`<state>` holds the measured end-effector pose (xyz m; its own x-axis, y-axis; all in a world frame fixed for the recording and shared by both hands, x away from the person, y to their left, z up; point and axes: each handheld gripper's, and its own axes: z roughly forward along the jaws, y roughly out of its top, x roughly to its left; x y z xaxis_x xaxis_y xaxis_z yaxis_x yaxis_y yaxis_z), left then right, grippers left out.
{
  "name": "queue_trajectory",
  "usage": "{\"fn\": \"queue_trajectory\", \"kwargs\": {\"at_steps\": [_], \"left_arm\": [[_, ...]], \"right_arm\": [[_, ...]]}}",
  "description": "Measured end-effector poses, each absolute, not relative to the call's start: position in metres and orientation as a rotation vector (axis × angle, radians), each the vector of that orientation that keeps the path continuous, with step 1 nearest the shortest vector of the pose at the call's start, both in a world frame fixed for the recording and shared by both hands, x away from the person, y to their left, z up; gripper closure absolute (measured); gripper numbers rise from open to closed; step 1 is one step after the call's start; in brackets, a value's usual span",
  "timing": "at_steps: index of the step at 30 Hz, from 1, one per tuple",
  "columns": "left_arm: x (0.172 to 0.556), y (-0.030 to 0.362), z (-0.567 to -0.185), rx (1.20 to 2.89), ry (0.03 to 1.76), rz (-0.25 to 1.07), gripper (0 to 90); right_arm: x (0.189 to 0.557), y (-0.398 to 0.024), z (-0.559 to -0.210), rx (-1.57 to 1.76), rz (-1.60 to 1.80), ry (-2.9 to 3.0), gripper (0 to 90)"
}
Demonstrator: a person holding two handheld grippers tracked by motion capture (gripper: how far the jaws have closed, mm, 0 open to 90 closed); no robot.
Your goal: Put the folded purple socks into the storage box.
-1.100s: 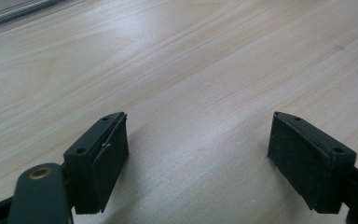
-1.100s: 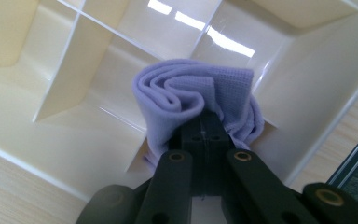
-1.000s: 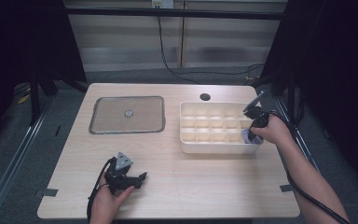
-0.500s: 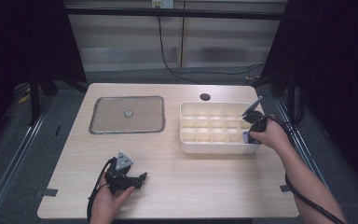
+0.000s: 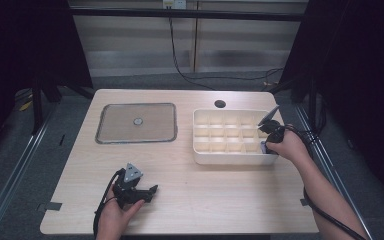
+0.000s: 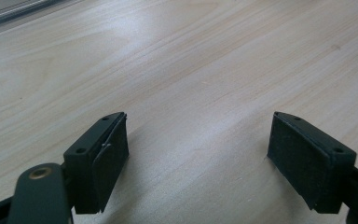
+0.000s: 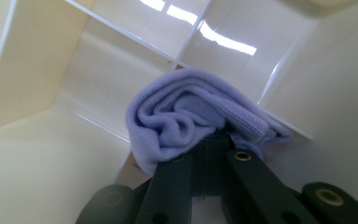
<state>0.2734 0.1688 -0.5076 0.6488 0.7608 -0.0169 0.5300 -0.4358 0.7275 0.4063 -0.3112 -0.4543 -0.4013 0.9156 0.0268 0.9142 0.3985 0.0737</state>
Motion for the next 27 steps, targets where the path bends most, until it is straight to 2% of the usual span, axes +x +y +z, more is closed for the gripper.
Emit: {"fn": "queue_trajectory", "kwargs": {"at_steps": [16,27], "left_arm": [[0.273,0.169,-0.508,2.142,0.997,0.409,19.7],[0.273,0.169,-0.508,2.143,0.996,0.409,19.7]], "right_arm": [[0.404,-0.315,-0.445,1.695,0.156,2.620,89.9],[0.403,-0.320,-0.427,1.685,0.190,2.601,85.9]]}}
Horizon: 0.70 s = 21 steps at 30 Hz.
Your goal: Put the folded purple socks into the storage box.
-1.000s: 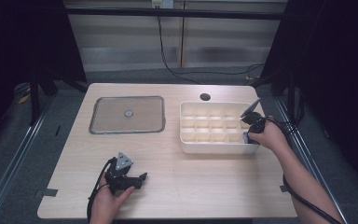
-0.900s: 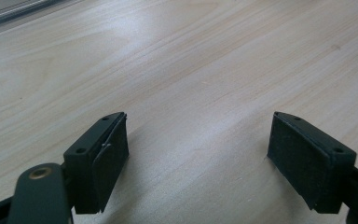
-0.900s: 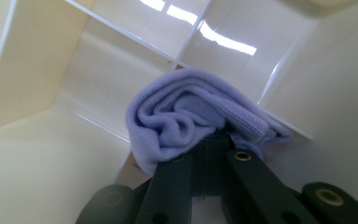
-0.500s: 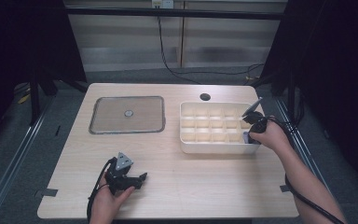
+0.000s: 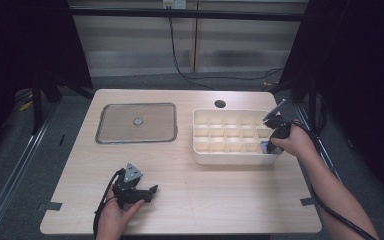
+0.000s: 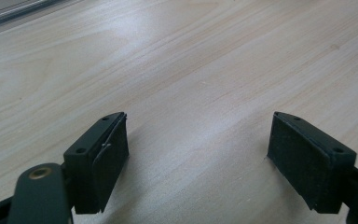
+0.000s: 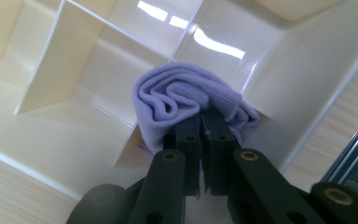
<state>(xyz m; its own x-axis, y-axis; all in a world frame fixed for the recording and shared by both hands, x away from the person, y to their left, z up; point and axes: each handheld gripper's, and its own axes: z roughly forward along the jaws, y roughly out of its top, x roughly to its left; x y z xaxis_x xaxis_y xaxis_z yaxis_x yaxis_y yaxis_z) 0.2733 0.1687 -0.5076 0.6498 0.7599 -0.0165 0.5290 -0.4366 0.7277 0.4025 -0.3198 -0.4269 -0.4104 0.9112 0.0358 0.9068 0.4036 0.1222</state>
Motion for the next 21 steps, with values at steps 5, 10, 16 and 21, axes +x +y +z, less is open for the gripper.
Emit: {"fn": "queue_trajectory", "kwargs": {"at_steps": [5,10,16,21], "left_arm": [[0.273,0.169,-0.508,2.143,0.996,0.409,19.7],[0.273,0.169,-0.508,2.143,0.996,0.409,19.7],[0.273,0.169,-0.508,2.142,0.997,0.409,19.7],[0.273,0.169,-0.508,2.143,0.996,0.409,19.7]], "right_arm": [[0.402,-0.321,-0.418,1.686,0.207,2.586,84.3],[0.402,-0.321,-0.411,1.679,0.223,2.584,82.7],[0.402,-0.320,-0.399,1.671,0.250,2.581,81.4],[0.401,-0.319,-0.392,1.669,0.254,2.575,80.2]]}}
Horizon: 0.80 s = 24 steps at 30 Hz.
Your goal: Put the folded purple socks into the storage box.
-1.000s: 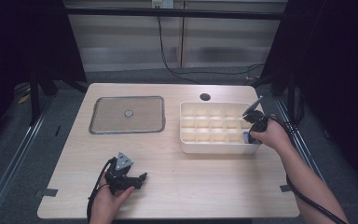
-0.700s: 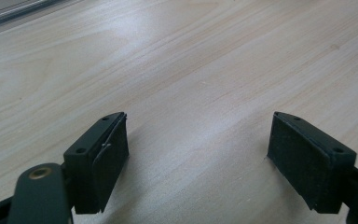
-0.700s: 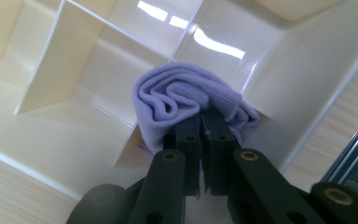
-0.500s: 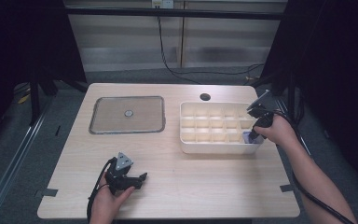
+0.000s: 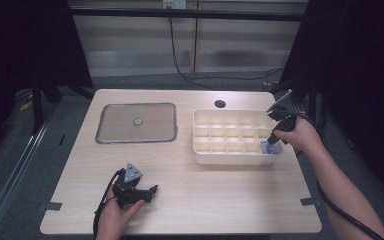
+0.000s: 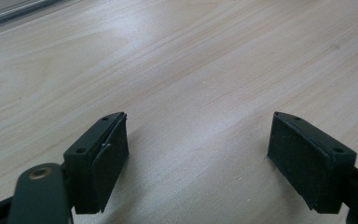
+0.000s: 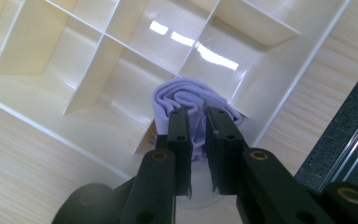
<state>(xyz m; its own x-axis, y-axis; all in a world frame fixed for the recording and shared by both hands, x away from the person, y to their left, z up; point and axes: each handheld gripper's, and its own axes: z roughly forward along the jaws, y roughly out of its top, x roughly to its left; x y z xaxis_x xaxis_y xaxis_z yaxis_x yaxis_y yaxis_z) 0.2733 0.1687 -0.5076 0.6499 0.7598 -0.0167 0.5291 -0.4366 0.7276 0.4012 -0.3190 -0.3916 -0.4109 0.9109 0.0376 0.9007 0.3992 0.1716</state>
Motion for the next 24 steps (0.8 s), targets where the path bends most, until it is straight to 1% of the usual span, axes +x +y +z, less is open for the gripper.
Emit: {"fn": "queue_trajectory", "kwargs": {"at_steps": [3,7,11,13,19,24], "left_arm": [[0.273,0.169,-0.508,2.143,0.997,0.409,19.7],[0.273,0.169,-0.508,2.143,0.996,0.409,19.7],[0.273,0.169,-0.508,2.142,0.997,0.409,19.7],[0.273,0.169,-0.508,2.142,0.997,0.409,19.7],[0.274,0.169,-0.507,2.152,0.989,0.411,19.7],[0.273,0.169,-0.508,2.142,0.997,0.410,19.7]], "right_arm": [[0.401,-0.319,-0.389,1.668,0.265,2.574,79.6],[0.402,-0.318,-0.388,1.668,0.256,2.580,76.4],[0.402,-0.316,-0.386,1.657,0.261,2.589,69.9],[0.402,-0.316,-0.385,1.652,0.274,2.588,64.6],[0.402,-0.315,-0.383,1.648,0.286,2.599,55.7],[0.401,-0.312,-0.381,1.633,0.301,2.603,50.0]]}}
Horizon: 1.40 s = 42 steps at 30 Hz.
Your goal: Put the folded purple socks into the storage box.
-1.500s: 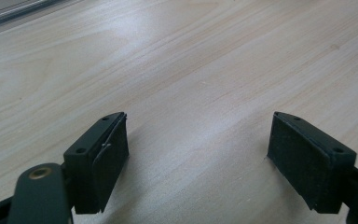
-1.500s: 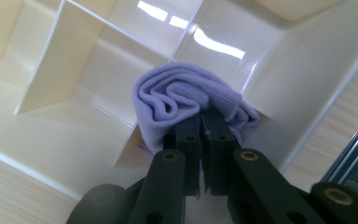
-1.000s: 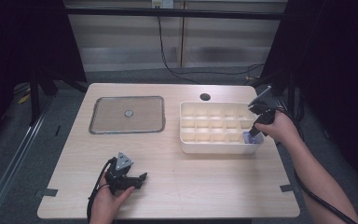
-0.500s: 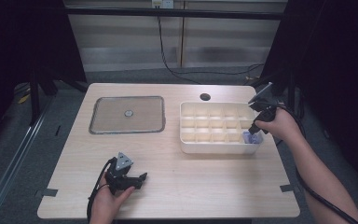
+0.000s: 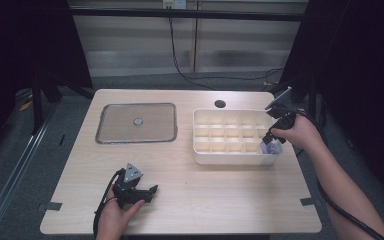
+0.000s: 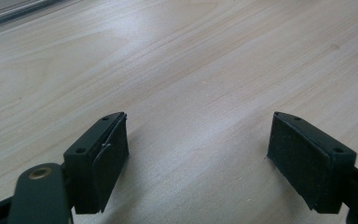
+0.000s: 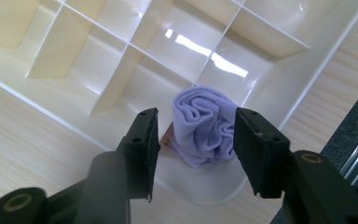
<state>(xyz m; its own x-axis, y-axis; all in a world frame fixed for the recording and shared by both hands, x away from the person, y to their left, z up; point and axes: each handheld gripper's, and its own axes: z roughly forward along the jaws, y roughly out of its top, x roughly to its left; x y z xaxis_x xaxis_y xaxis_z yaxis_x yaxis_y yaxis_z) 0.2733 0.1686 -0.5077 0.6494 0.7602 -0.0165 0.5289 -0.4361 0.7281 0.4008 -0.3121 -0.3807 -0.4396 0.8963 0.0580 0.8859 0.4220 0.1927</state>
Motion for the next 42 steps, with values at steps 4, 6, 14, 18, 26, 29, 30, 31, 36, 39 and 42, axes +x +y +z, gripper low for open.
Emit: {"fn": "queue_trajectory", "kwargs": {"at_steps": [4,6,14,18,26,29,30,31,36,39,42], "left_arm": [[0.273,0.169,-0.508,2.142,0.996,0.409,19.7],[0.273,0.169,-0.508,2.142,0.997,0.409,19.7],[0.273,0.169,-0.508,2.142,0.996,0.409,19.7],[0.273,0.169,-0.508,2.142,0.997,0.409,19.7],[0.273,0.169,-0.508,2.142,0.997,0.409,19.7],[0.273,0.169,-0.508,2.142,0.996,0.409,19.7],[0.273,0.169,-0.508,2.143,0.996,0.409,19.7],[0.273,0.169,-0.508,2.143,0.996,0.409,19.7],[0.273,0.169,-0.508,2.142,0.996,0.409,19.7],[0.273,0.169,-0.508,2.144,0.994,0.410,19.7],[0.273,0.169,-0.508,2.142,0.997,0.409,19.7]], "right_arm": [[0.400,-0.309,-0.380,1.636,0.304,2.604,46.4],[0.399,-0.308,-0.379,1.632,0.324,2.607,43.2],[0.394,-0.301,-0.377,1.595,0.332,2.627,37.5],[0.390,-0.300,-0.374,1.588,0.343,2.631,36.4],[0.384,-0.298,-0.370,1.548,0.360,2.643,34.9],[0.381,-0.295,-0.367,1.546,0.369,2.654,34.8],[0.380,-0.294,-0.367,1.530,0.371,2.663,34.6],[0.379,-0.294,-0.367,1.526,0.374,2.667,34.0],[0.372,-0.292,-0.366,1.505,0.412,2.683,33.4],[0.369,-0.291,-0.365,1.479,0.423,2.693,33.3],[0.364,-0.289,-0.364,1.465,0.430,2.701,33.2]]}}
